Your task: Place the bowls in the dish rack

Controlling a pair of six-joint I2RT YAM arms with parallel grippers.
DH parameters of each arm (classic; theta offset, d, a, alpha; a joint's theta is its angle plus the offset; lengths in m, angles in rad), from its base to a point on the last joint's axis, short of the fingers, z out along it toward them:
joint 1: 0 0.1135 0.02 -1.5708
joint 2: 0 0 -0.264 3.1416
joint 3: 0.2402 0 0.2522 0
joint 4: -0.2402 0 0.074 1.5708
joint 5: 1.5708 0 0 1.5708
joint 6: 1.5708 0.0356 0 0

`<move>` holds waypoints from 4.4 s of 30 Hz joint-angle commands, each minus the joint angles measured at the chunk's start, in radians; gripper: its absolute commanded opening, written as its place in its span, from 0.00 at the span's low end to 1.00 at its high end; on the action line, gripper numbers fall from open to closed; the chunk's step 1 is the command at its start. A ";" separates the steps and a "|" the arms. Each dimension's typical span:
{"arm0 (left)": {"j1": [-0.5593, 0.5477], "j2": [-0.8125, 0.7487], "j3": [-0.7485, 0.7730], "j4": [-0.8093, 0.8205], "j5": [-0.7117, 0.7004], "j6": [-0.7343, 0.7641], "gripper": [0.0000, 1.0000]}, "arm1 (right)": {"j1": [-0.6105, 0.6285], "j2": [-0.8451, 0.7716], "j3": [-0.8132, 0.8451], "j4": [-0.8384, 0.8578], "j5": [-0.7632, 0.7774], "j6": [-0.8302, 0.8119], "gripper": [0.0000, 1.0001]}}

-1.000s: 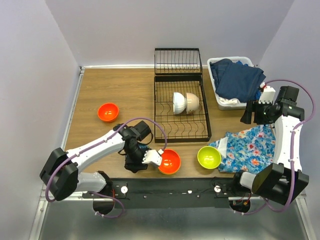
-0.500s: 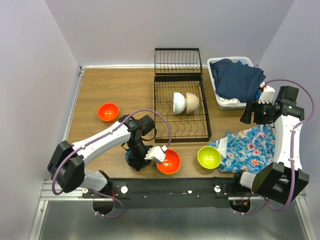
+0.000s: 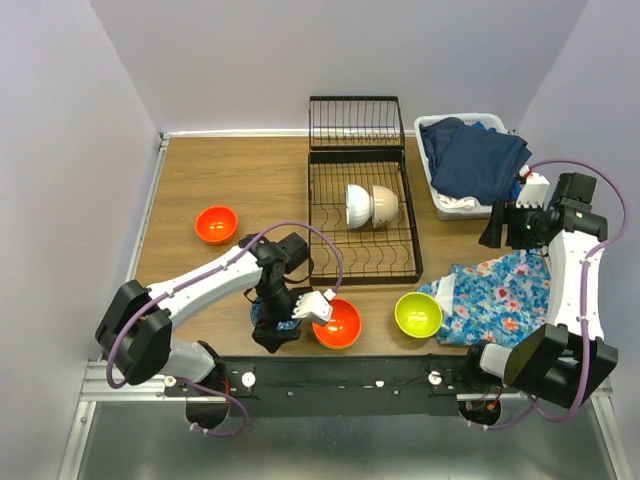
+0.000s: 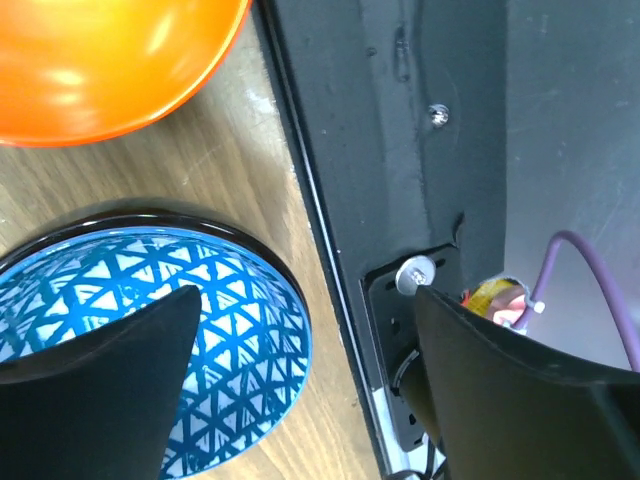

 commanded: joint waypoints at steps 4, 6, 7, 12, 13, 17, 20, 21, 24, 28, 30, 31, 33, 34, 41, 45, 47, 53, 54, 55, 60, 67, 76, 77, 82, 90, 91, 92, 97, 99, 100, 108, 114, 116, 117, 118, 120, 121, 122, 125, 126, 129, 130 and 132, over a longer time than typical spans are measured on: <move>-0.004 0.007 -0.067 0.126 -0.071 -0.071 0.99 | -0.009 0.009 -0.011 0.013 -0.024 0.001 0.78; -0.005 0.010 -0.078 0.144 -0.086 -0.099 0.99 | -0.009 0.015 -0.012 0.015 -0.029 0.004 0.78; -0.005 0.010 -0.081 0.154 -0.080 -0.122 0.99 | -0.009 0.017 -0.011 0.016 -0.030 0.007 0.78; -0.005 0.016 -0.093 0.152 0.000 -0.160 0.99 | -0.009 0.026 -0.012 0.025 -0.035 0.011 0.78; -0.005 0.017 -0.094 0.151 0.004 -0.162 0.95 | -0.009 0.027 -0.012 0.027 -0.033 0.013 0.78; -0.005 0.033 -0.076 0.112 0.007 -0.124 0.74 | -0.009 0.027 -0.018 0.028 -0.033 0.011 0.78; -0.005 0.037 -0.070 0.066 0.018 -0.085 0.61 | -0.009 0.030 -0.023 0.032 -0.033 0.008 0.78; -0.005 0.039 -0.067 0.049 0.023 -0.062 0.60 | -0.009 0.033 -0.020 0.033 -0.033 0.007 0.78; -0.005 0.036 -0.044 -0.015 0.058 -0.021 0.56 | -0.009 0.038 -0.018 0.035 -0.032 0.004 0.78; -0.005 0.036 -0.021 -0.073 0.090 0.005 0.50 | -0.009 0.047 -0.020 0.041 -0.042 0.007 0.78; -0.005 0.040 -0.012 -0.083 0.096 0.009 0.49 | -0.009 0.050 -0.020 0.044 -0.047 0.010 0.78; -0.005 0.042 -0.009 -0.093 0.101 0.015 0.48 | -0.009 0.053 -0.020 0.045 -0.047 0.008 0.78; -0.004 0.047 -0.001 -0.101 0.107 0.019 0.45 | -0.009 0.055 -0.020 0.047 -0.046 0.010 0.78; -0.005 0.048 -0.001 -0.103 0.110 0.021 0.43 | -0.009 0.055 -0.021 0.048 -0.047 0.010 0.78; -0.004 0.056 -0.022 -0.058 0.081 -0.013 0.35 | -0.009 0.044 -0.034 0.053 -0.044 0.013 0.78; -0.004 0.036 -0.044 -0.006 0.052 -0.073 0.30 | -0.009 0.032 -0.050 0.056 -0.039 0.016 0.78; -0.004 0.033 -0.044 0.009 0.041 -0.093 0.25 | -0.009 0.027 -0.058 0.058 -0.041 0.018 0.78; 0.007 0.013 -0.029 0.023 -0.017 -0.116 0.03 | -0.009 0.033 -0.055 0.062 -0.041 0.025 0.78; 0.018 0.002 -0.025 0.026 -0.028 -0.119 0.02 | -0.009 0.037 -0.052 0.064 -0.044 0.031 0.78; 0.022 -0.004 -0.021 0.026 -0.049 -0.117 0.00 | -0.009 0.038 -0.049 0.064 -0.045 0.031 0.78; 0.075 -0.018 0.013 0.035 -0.094 -0.102 0.00 | -0.009 0.063 -0.040 0.084 -0.058 0.057 0.78; 0.131 -0.021 0.057 0.045 -0.144 -0.082 0.00 | -0.009 0.092 -0.021 0.101 -0.073 0.077 0.78; 0.137 -0.122 -0.028 0.134 -0.203 -0.182 0.00 | -0.009 0.093 -0.020 0.104 -0.068 0.085 0.78; 0.142 -0.127 -0.027 0.135 -0.212 -0.186 0.00 | -0.009 0.090 -0.020 0.104 -0.067 0.084 0.78; 0.150 -0.180 0.018 0.127 -0.241 -0.241 0.00 | -0.009 0.090 -0.021 0.102 -0.068 0.084 0.78; 0.150 -0.234 -0.001 0.143 -0.256 -0.263 0.00 | -0.009 0.104 -0.012 0.117 -0.076 0.100 0.78; 0.150 -0.239 -0.004 0.150 -0.263 -0.266 0.00 | -0.009 0.104 -0.011 0.119 -0.076 0.099 0.78; 0.150 -0.239 -0.007 0.154 -0.266 -0.268 0.00 | -0.009 0.106 -0.009 0.119 -0.075 0.099 0.77; 0.150 -0.234 -0.013 0.174 -0.281 -0.281 0.00 | -0.009 0.103 -0.011 0.121 -0.075 0.099 0.78; 0.150 -0.234 -0.012 0.175 -0.290 -0.287 0.00 | -0.009 0.093 -0.015 0.124 -0.073 0.097 0.78; 0.150 -0.231 -0.013 0.181 -0.295 -0.292 0.00 | -0.009 0.089 -0.024 0.127 -0.070 0.096 0.78; 0.148 -0.226 -0.055 0.218 -0.324 -0.314 0.00 | -0.009 0.049 -0.064 0.121 -0.104 0.039 0.77; 0.148 -0.196 0.046 0.197 -0.326 -0.330 0.00 | -0.008 -0.048 -0.127 0.107 -0.223 -0.051 0.77; 0.145 -0.177 0.060 0.204 -0.313 -0.333 0.00 | -0.008 -0.054 -0.133 0.081 -0.249 -0.099 0.77; 0.139 -0.171 0.070 0.209 -0.310 -0.341 0.00 | -0.008 -0.059 -0.135 0.068 -0.256 -0.117 0.77; 0.136 -0.159 0.074 0.212 -0.303 -0.341 0.00 | -0.005 -0.062 -0.136 0.065 -0.260 -0.151 0.77; 0.127 -0.147 0.077 0.221 -0.304 -0.344 0.00 | -0.002 -0.078 -0.139 0.061 -0.266 -0.182 0.77; 0.119 -0.142 0.076 0.224 -0.306 -0.347 0.00 | 0.000 -0.085 -0.144 0.052 -0.268 -0.215 0.77; 0.116 -0.139 0.074 0.229 -0.306 -0.349 0.00 | 0.000 -0.086 -0.146 0.047 -0.274 -0.226 0.77; 0.105 -0.145 0.062 0.235 -0.310 -0.361 0.00 | 0.000 -0.086 -0.150 0.038 -0.268 -0.240 0.77; 0.105 -0.150 0.059 0.238 -0.325 -0.363 0.00 | 0.000 -0.086 -0.149 0.036 -0.266 -0.239 0.77; 0.104 -0.156 0.057 0.232 -0.333 -0.361 0.00 | 0.001 -0.088 -0.150 0.045 -0.263 -0.228 0.77; 0.104 -0.160 0.057 0.229 -0.332 -0.363 0.00 | 0.001 -0.085 -0.150 0.053 -0.262 -0.217 0.77; 0.104 -0.164 0.054 0.223 -0.329 -0.363 0.00 | 0.001 -0.083 -0.153 0.059 -0.263 -0.209 0.77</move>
